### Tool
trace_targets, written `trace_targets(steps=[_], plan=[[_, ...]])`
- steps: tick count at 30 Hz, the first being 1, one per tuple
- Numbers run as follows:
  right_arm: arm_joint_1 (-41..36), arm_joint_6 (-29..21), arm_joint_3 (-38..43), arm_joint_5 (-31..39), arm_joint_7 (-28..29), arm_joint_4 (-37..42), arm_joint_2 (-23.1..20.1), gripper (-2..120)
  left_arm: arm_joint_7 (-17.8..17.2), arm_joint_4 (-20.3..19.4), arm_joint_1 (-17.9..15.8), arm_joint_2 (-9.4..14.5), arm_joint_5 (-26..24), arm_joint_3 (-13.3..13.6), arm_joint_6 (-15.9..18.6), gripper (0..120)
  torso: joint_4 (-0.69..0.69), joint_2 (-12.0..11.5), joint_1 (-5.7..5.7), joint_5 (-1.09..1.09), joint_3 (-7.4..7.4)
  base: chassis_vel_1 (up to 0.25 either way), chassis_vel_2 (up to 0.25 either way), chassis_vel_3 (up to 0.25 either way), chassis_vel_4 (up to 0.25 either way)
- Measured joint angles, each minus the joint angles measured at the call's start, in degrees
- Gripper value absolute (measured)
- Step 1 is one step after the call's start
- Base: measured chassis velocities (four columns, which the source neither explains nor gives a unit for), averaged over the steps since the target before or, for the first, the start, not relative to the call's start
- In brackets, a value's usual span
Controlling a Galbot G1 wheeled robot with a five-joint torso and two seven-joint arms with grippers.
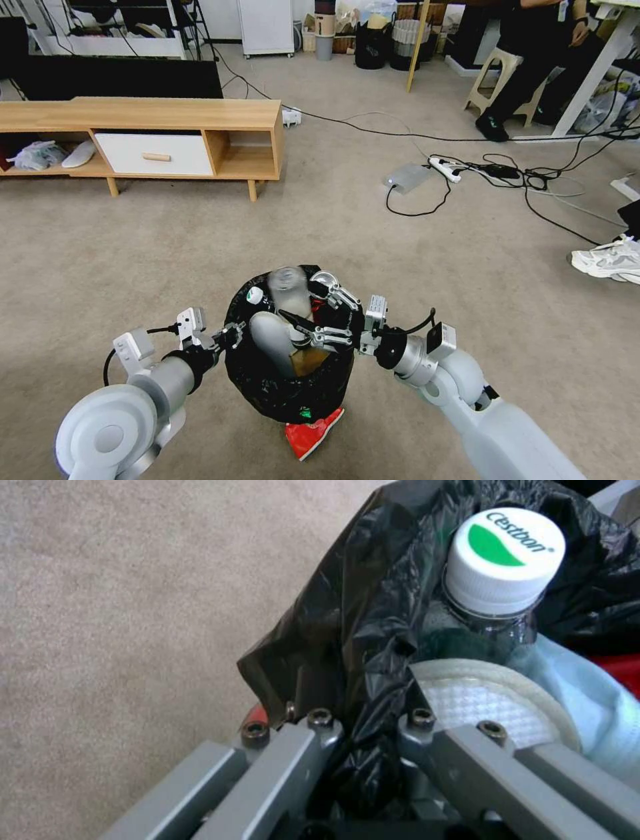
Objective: Pick up the trash bin and place the garbage on the floor into it.
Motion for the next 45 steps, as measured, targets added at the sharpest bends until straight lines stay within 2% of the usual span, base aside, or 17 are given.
trace_targets(steps=[1,4,19,21,23,24,27,29,31,33,34,37,39,40,42,44,45], plan=[[-0.09,0.00,0.15,-0.03,-0.07,0.01,-0.10,94,0.00,0.00,0.01,0.00,0.03,0.06,0.00,3,0.00,0.00,0.00,0.00,0.00,0.000,0.000,0.000,0.000],[-0.18,0.00,0.34,-0.05,-0.20,0.01,-0.25,99,-0.01,0.00,0.06,0.05,0.06,0.15,0.00,3,0.00,0.00,0.00,0.00,0.00,0.000,0.000,0.000,0.000],[-0.27,-0.07,1.24,0.36,-0.36,0.81,-0.61,100,0.19,0.27,0.06,0.09,0.24,-0.90,0.00,3,0.00,0.00,0.00,0.00,0.00,0.000,0.000,0.000,0.000],[-0.72,-0.16,2.10,0.70,1.50,1.50,-0.76,100,0.14,0.63,-1.00,0.04,0.05,-3.14,0.01,3,0.01,0.00,0.00,0.00,0.00,0.000,0.000,0.000,0.000],[-0.93,-0.22,2.30,0.84,2.34,1.73,-0.81,100,-0.03,0.78,-1.42,0.09,-0.09,-3.84,0.00,3,0.00,0.00,0.00,0.00,0.00,0.000,0.000,0.000,0.000],[-1.54,-0.42,2.81,1.04,5.07,2.32,-0.98,100,-0.51,1.13,-2.37,0.26,-0.49,-5.43,0.00,3,0.00,0.00,0.00,0.00,0.00,0.000,0.000,0.000,0.000],[-2.15,-0.77,3.37,1.23,7.64,2.81,-1.15,100,-0.96,1.41,-3.23,0.47,-0.75,-6.91,0.00,3,0.00,0.00,0.00,0.00,0.00,0.000,0.000,0.000,0.000],[-3.70,-2.13,4.92,1.78,13.96,4.31,-1.74,100,-2.03,1.92,-5.09,0.85,-1.09,-10.31,0.00,3,0.00,0.00,0.00,0.00,0.00,0.000,0.000,0.000,0.000],[-4.12,-2.73,5.37,1.93,15.56,4.84,-1.89,100,-2.24,2.06,-5.50,0.89,-1.29,-11.33,0.00,3,0.00,0.00,0.00,0.00,0.00,0.000,0.000,0.000,0.000],[-5.37,-5.31,6.98,1.85,20.86,6.38,-2.23,100,-3.04,2.62,-6.87,1.17,-2.49,-15.17,0.00,3,0.00,0.00,0.00,-0.01,0.00,0.000,0.000,0.000,0.000],[-5.37,-5.31,6.98,1.85,20.86,6.38,-2.23,100,-3.04,2.62,-6.87,1.17,-2.49,-15.17,0.00,3,0.00,0.00,0.00,-0.01,0.00,0.000,0.000,0.000,0.000],[-6.08,-7.59,7.77,0.11,25.17,6.70,-2.22,100,-3.39,3.00,-7.53,1.60,-3.56,-17.95,0.00,3,0.00,0.00,0.00,-0.01,0.00,0.000,0.000,0.000,0.000],[-6.93,-11.29,8.03,-2.66,30.89,6.58,-1.94,100,-4.14,3.54,-8.17,2.34,-5.42,-21.98,0.00,3,0.00,0.00,0.00,0.00,0.00,0.000,0.000,0.000,0.000],[-6.93,-11.29,8.03,-2.66,30.89,6.58,-1.94,100,-4.14,3.54,-8.17,2.34,-5.42,-21.98,0.00,3,0.00,0.00,0.00,0.00,0.00,0.000,0.000,0.000,0.000],[-7.63,-14.56,7.48,-5.61,35.08,5.20,-1.45,100,-4.58,4.47,-8.31,3.26,-7.52,-26.31,0.00,3,0.00,0.00,0.00,0.00,0.00,0.000,0.000,0.000,0.000],[-7.75,-15.07,7.31,-6.31,35.59,4.80,-1.37,100,-4.60,4.63,-8.28,3.40,-7.73,-26.94,0.00,3,0.00,0.00,0.00,0.00,0.00,0.000,0.000,0.000,0.000],[-8.02,-15.85,6.73,-7.58,36.17,3.94,-1.24,100,-4.61,4.98,-8.02,3.70,-8.28,-28.45,0.00,3,0.00,0.00,0.00,0.00,0.00,0.000,0.000,0.000,0.000]])
